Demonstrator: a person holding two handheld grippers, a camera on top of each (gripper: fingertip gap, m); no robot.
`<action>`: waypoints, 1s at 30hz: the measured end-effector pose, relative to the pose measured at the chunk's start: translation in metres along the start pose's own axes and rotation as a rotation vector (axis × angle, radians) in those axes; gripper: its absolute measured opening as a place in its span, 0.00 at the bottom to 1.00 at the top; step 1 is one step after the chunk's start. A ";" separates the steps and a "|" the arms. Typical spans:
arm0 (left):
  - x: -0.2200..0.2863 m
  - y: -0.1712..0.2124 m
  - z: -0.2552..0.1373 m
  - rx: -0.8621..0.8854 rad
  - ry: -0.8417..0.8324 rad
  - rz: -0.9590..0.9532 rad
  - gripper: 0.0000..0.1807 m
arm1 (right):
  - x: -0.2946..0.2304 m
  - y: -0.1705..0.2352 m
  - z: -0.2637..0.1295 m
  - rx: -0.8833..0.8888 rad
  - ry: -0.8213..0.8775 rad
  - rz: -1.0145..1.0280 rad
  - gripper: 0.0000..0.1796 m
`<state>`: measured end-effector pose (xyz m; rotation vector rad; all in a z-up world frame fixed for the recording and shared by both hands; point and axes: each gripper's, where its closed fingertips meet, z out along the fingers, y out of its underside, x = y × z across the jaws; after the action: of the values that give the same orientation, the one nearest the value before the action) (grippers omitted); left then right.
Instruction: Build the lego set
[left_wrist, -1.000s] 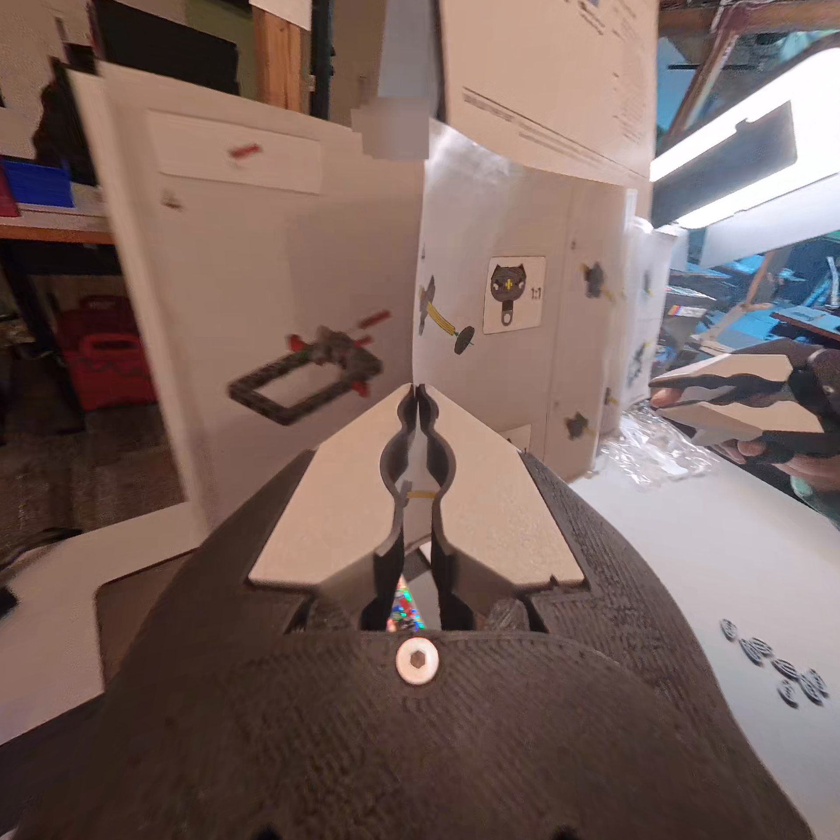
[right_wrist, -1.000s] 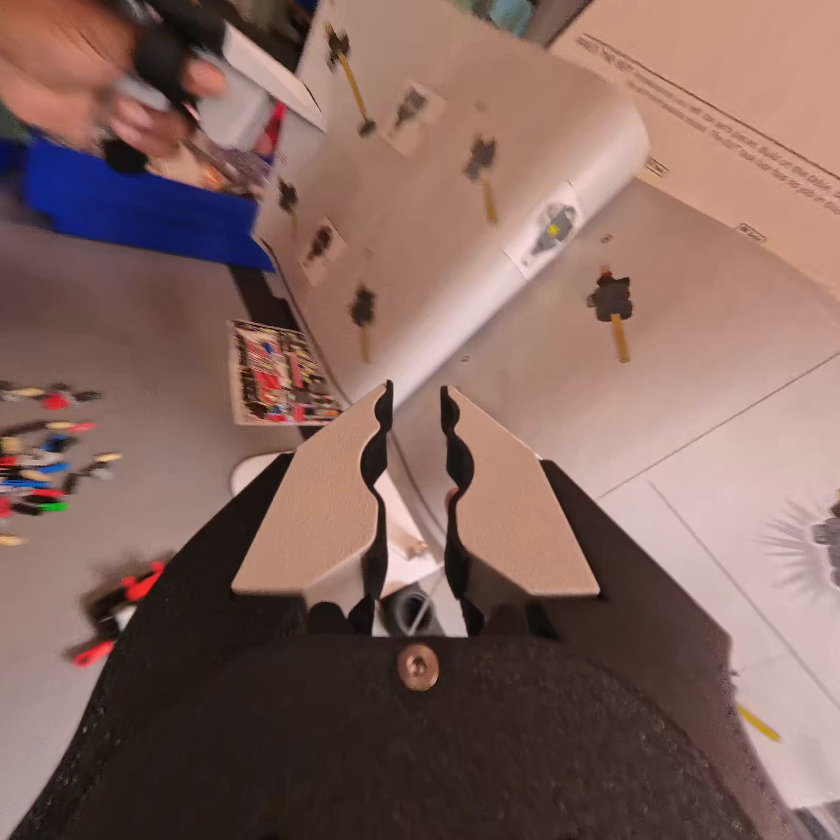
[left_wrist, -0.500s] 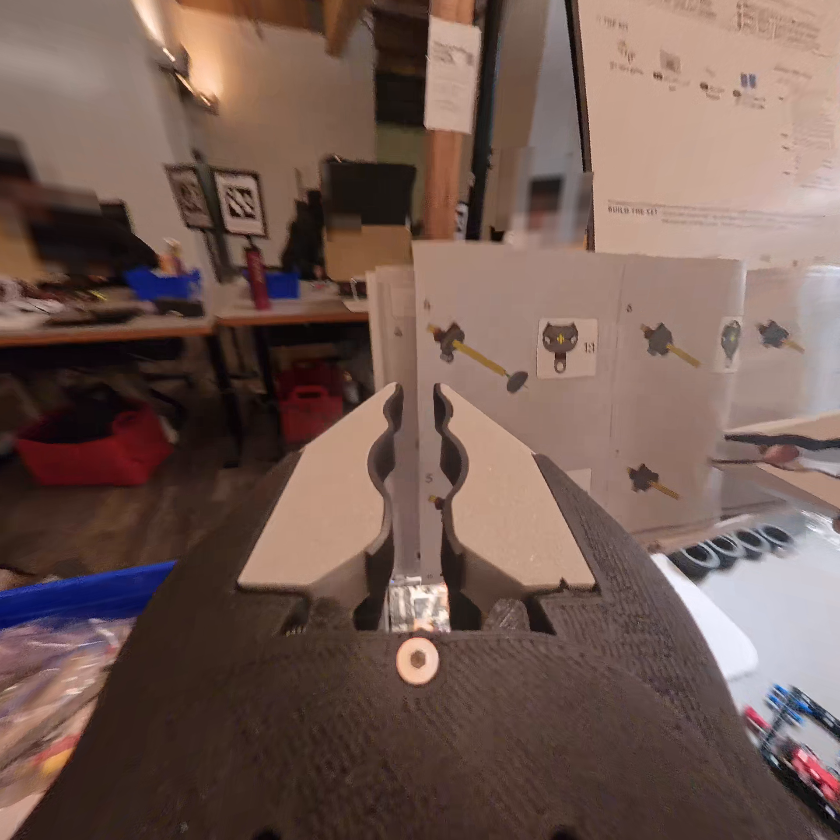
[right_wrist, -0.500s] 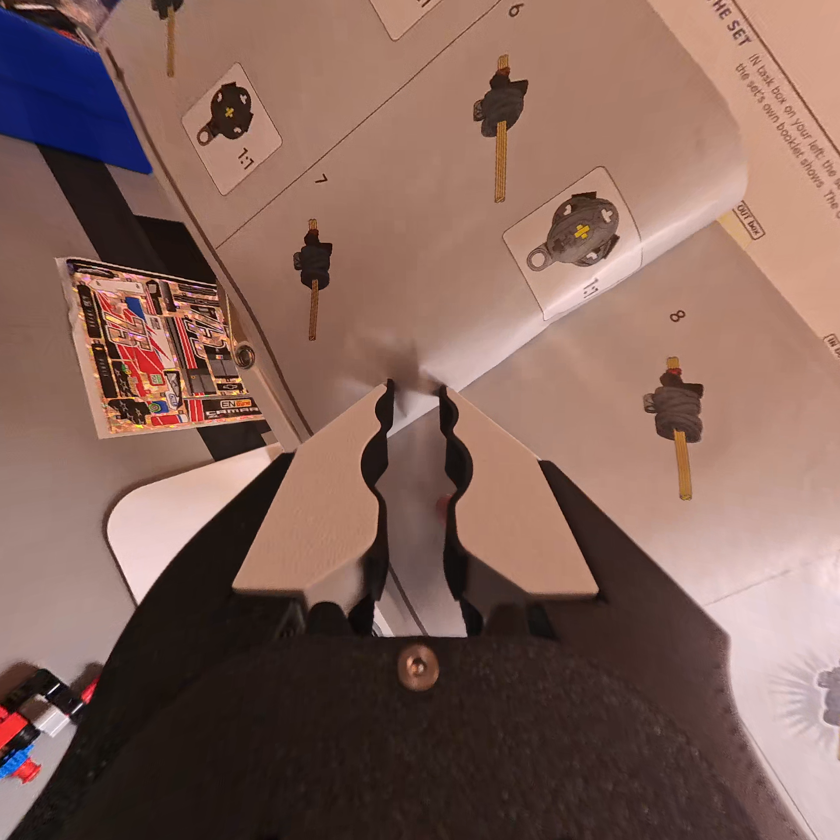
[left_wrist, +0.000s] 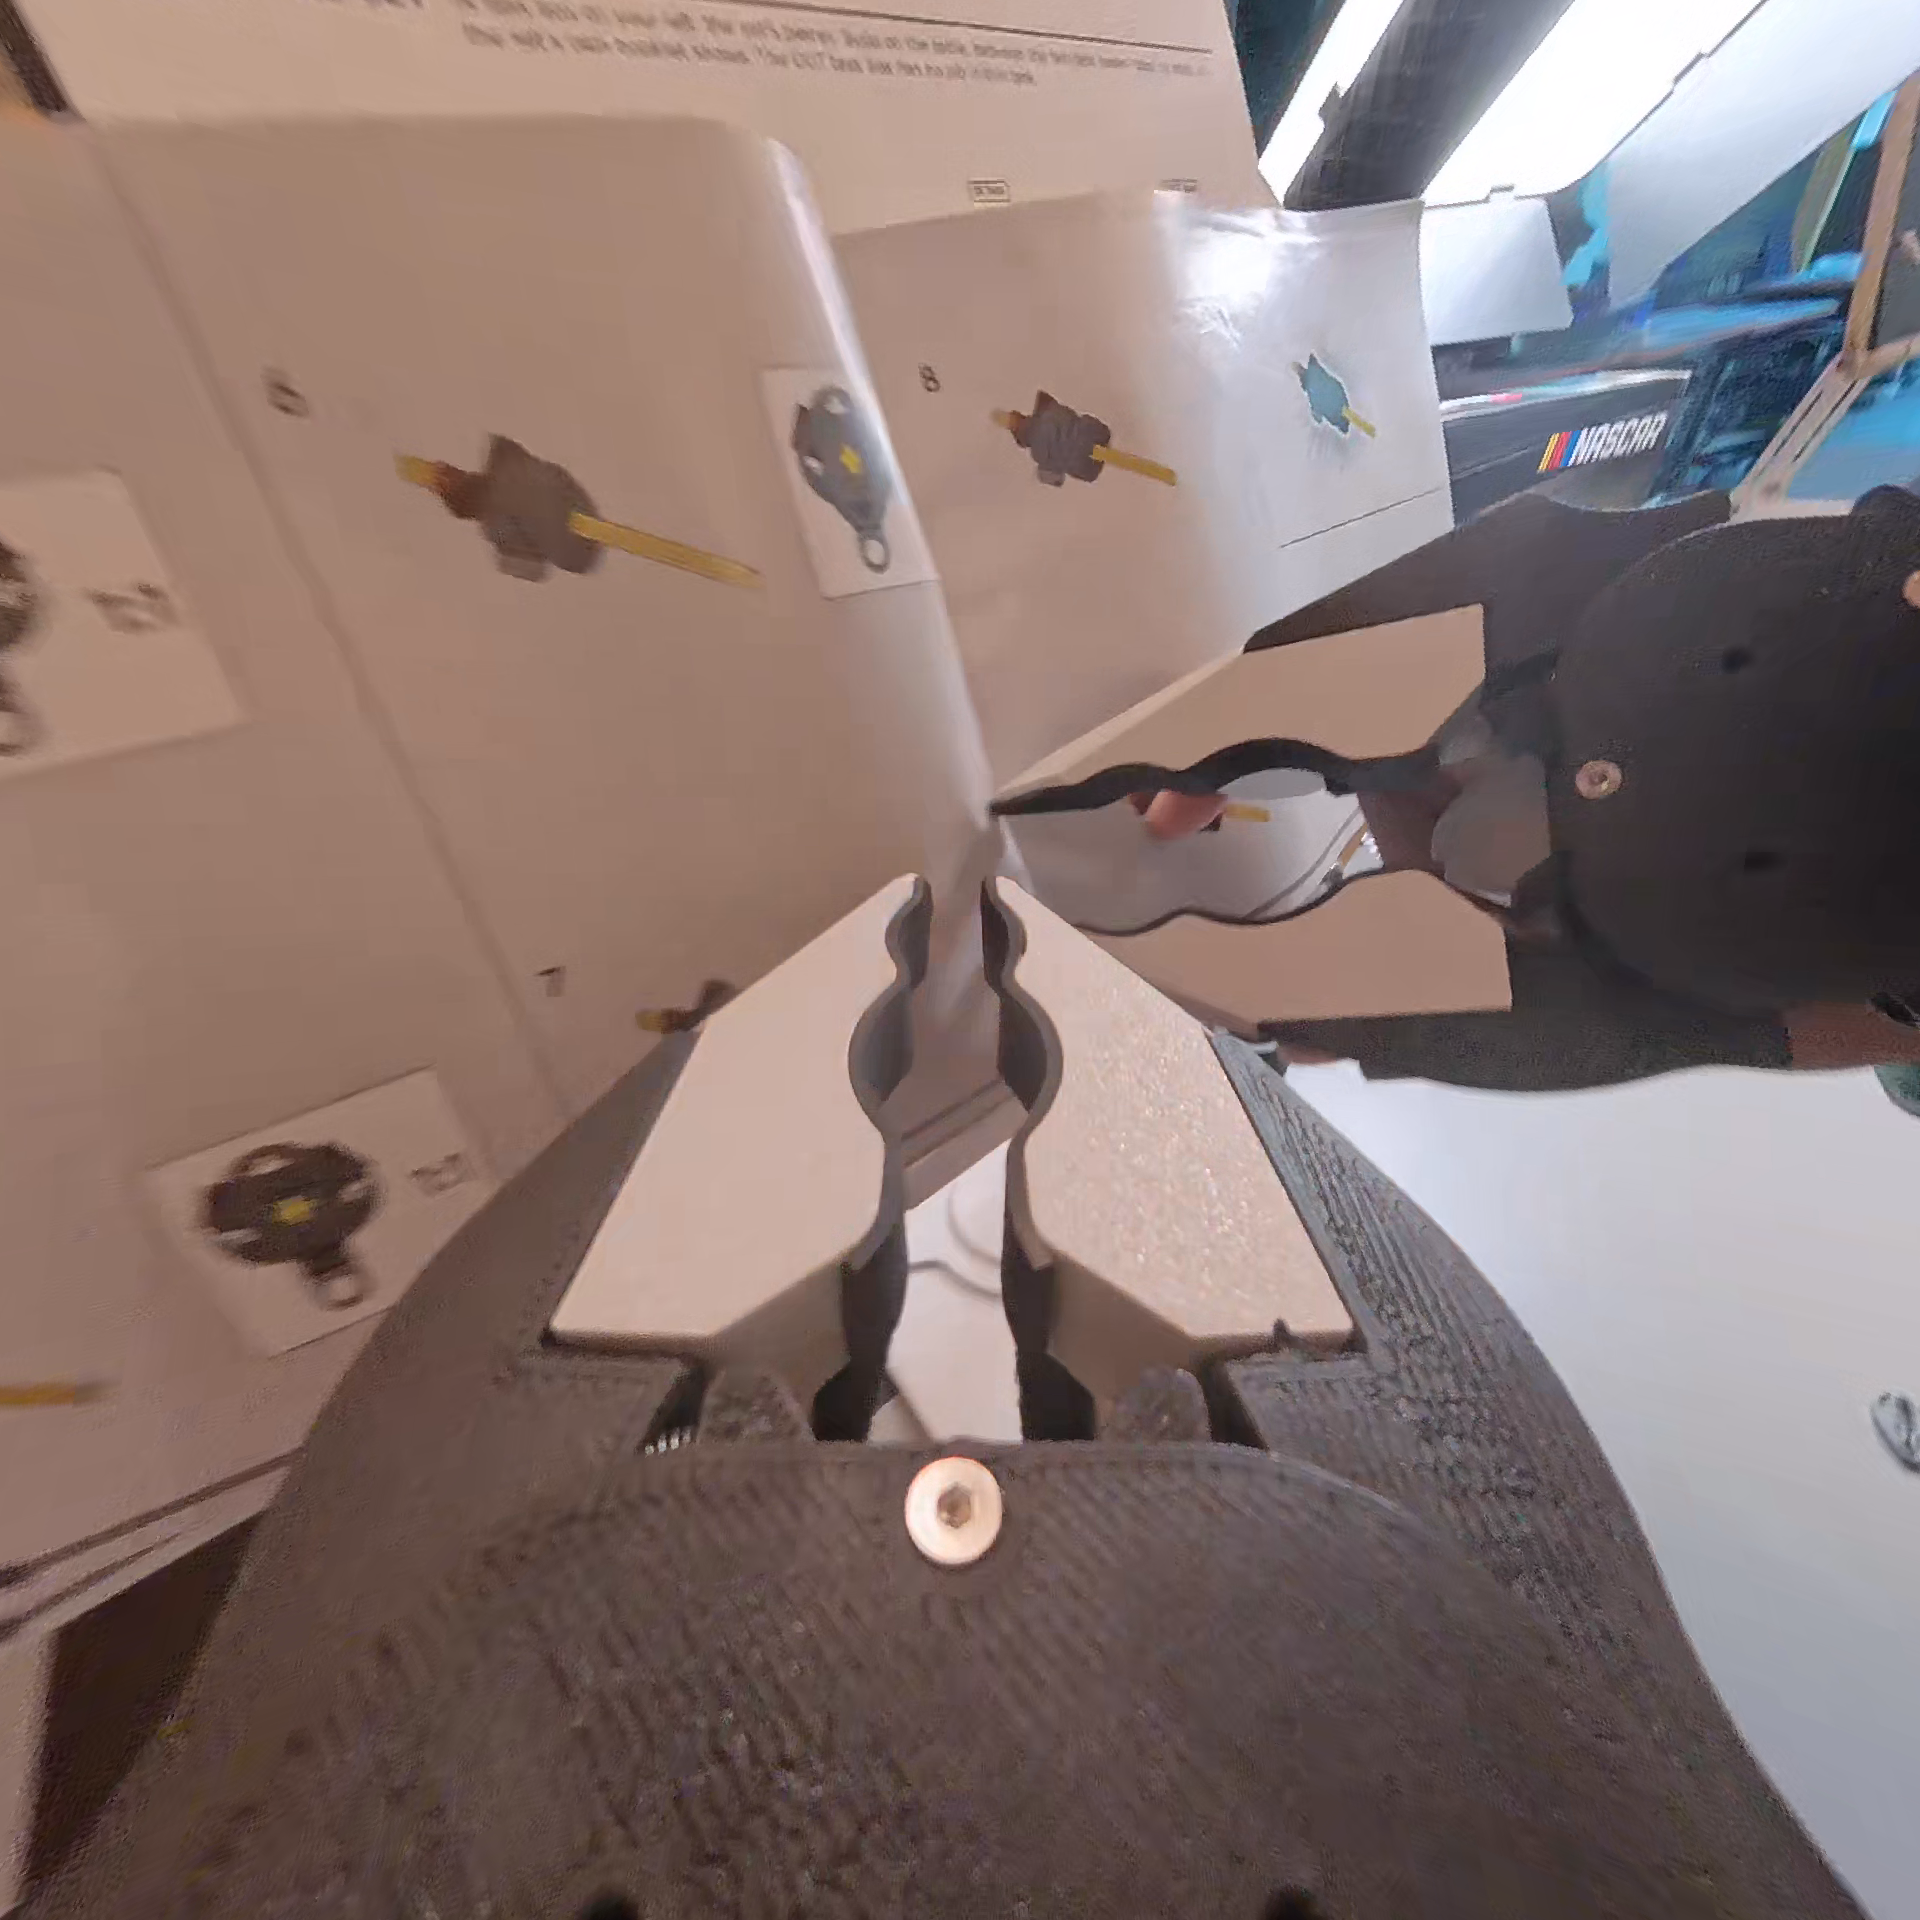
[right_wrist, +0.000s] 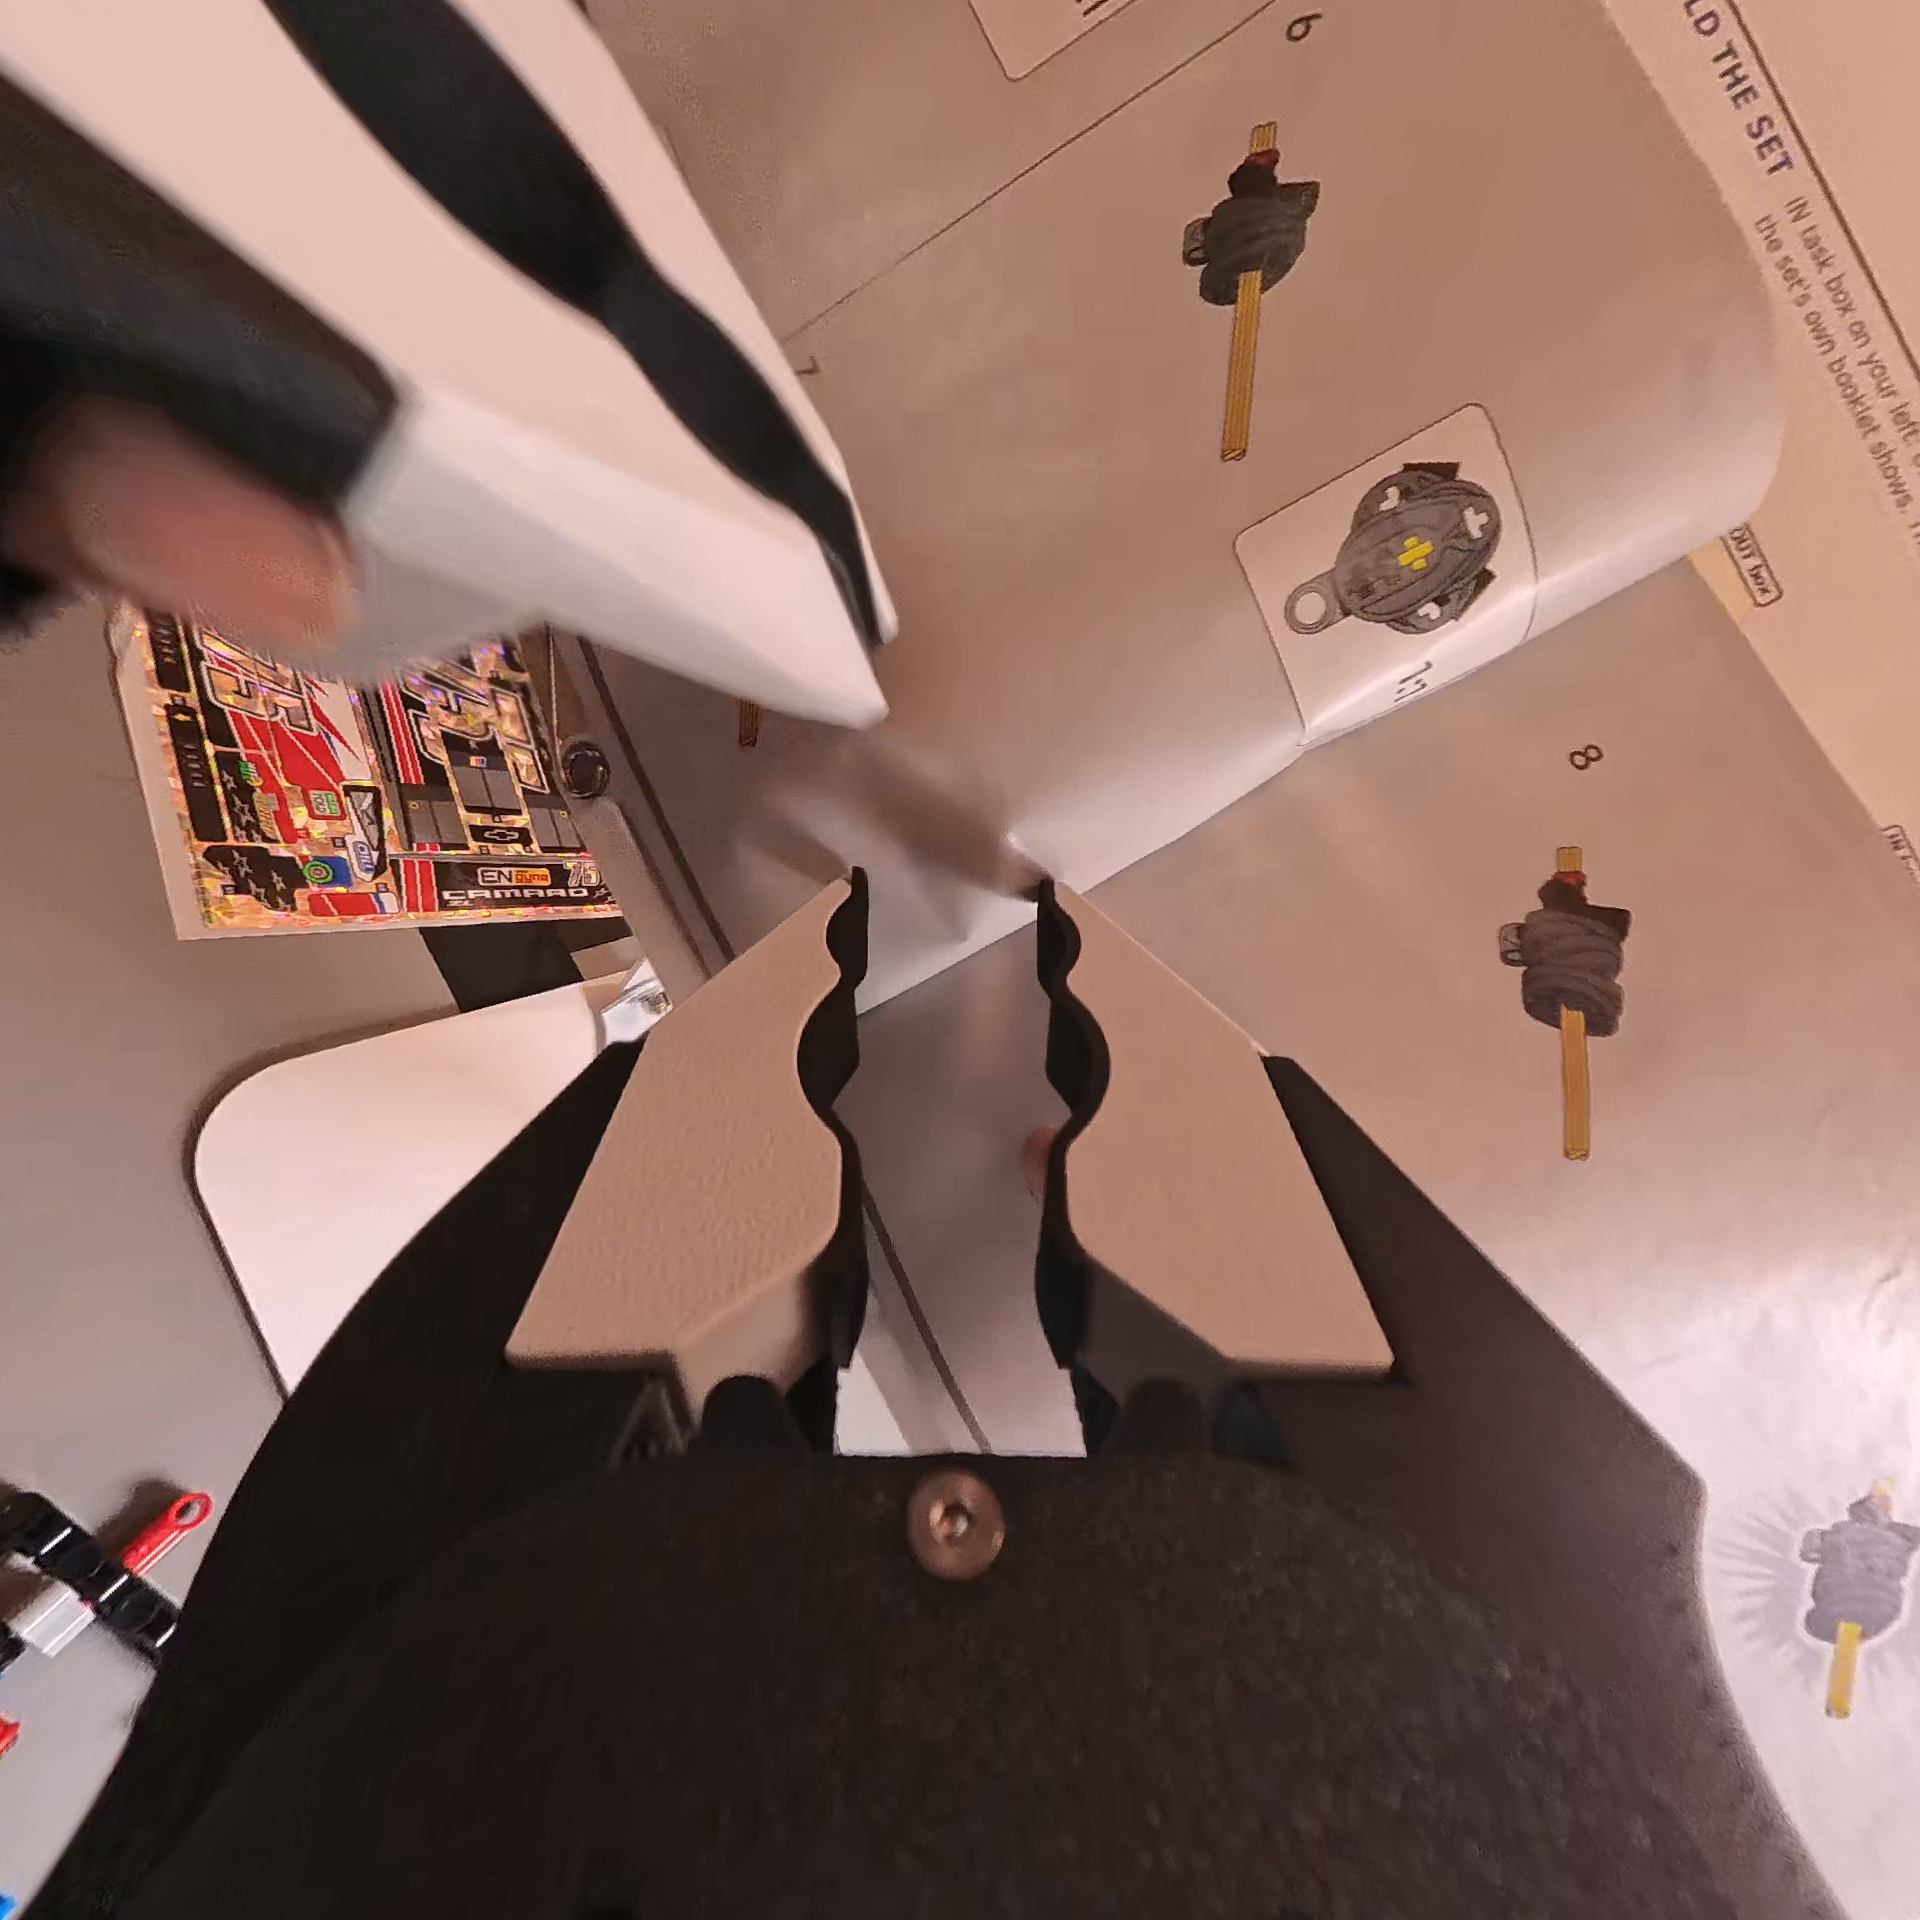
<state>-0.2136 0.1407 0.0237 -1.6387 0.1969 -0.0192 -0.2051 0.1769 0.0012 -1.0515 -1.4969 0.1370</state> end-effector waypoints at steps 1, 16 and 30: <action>0.006 0.002 0.008 0.009 0.002 -0.018 0.04 | -0.001 0.001 -0.001 -0.002 -0.009 0.002 0.17; -0.004 0.036 0.031 -0.069 -0.113 0.075 0.00 | -0.028 0.097 -0.063 0.017 -0.086 0.311 0.15; -0.014 0.044 0.016 -0.042 -0.144 -0.099 0.00 | 0.016 -0.001 -0.019 0.091 0.071 0.043 0.11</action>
<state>-0.2303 0.1553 -0.0198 -1.6832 0.0061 0.0280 -0.1870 0.1781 0.0187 -1.0057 -1.3919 0.1947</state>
